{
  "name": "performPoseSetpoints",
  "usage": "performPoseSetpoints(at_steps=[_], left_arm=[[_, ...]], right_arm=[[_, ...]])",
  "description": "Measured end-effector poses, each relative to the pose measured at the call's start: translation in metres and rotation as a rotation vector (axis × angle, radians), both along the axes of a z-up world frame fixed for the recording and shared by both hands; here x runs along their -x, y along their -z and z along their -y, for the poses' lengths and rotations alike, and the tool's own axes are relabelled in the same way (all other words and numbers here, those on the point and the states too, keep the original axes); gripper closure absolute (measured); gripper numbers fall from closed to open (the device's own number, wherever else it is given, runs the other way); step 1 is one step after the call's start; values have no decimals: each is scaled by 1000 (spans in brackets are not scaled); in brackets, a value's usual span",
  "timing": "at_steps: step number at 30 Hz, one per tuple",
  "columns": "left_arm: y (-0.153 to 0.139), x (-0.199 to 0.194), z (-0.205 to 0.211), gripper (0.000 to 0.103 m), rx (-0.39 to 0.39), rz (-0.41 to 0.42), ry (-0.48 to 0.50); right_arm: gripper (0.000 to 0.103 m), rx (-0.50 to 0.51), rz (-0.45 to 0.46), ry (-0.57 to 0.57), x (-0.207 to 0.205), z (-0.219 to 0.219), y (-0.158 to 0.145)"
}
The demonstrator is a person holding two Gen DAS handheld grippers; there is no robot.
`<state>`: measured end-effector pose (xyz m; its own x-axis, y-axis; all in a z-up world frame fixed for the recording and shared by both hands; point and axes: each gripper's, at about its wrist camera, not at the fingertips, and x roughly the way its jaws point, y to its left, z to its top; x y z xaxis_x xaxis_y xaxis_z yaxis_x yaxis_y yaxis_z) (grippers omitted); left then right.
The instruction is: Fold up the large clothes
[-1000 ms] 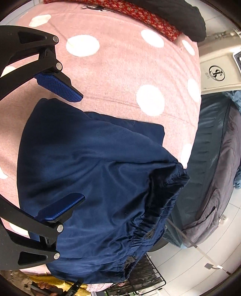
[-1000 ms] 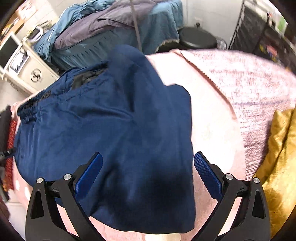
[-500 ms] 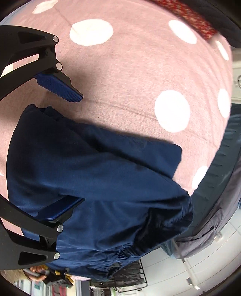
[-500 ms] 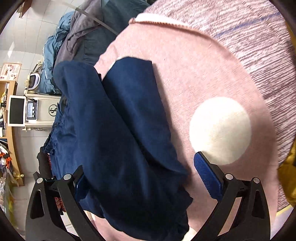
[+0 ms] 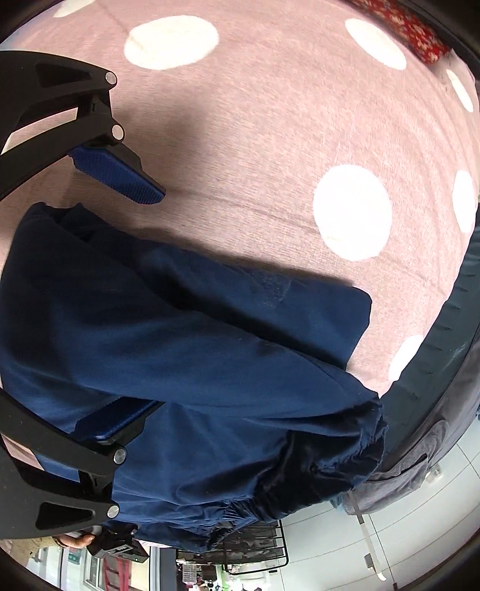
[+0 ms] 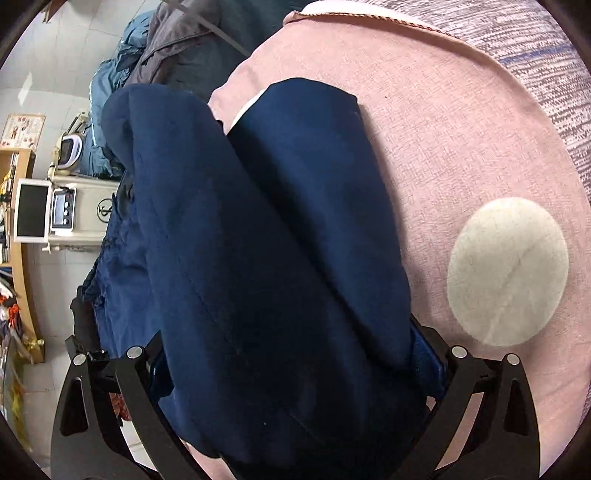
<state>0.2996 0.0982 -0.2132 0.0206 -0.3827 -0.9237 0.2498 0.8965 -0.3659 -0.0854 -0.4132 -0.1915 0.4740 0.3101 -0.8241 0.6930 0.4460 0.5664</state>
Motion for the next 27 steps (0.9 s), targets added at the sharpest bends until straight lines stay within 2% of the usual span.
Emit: performPoseSetpoints(at_steps=[4, 9, 13, 15, 18, 20, 22, 23, 25, 27], left_arm=[[5, -14, 7, 6, 15, -10, 2], [18, -27, 20, 6, 84, -93, -34], [20, -21, 31, 5, 34, -65, -19], [19, -19, 37, 6, 45, -64, -7], [13, -11, 40, 17, 71, -59, 4], [9, -5, 41, 25, 66, -39, 18], [4, 1, 38, 40, 76, -25, 23], [0, 3, 36, 45, 88, -19, 23], [-9, 6, 35, 62, 125, -11, 27], [-16, 12, 29, 68, 155, 0, 36]], right_arm=[[5, -2, 6, 13, 4, 0, 2], [5, 22, -3, 7, 1, -2, 2], [6, 68, -36, -6, -5, -6, 2], [8, 108, -61, -9, -6, -10, 0], [17, 181, -91, -13, -7, -18, -4], [38, 181, -78, -1, -5, -21, -7], [52, 156, -58, 32, -2, -25, -12], [58, 166, -57, 33, -2, -29, -16], [66, 209, -67, 15, -4, -38, -26], [72, 252, -72, 0, -6, -48, -40]])
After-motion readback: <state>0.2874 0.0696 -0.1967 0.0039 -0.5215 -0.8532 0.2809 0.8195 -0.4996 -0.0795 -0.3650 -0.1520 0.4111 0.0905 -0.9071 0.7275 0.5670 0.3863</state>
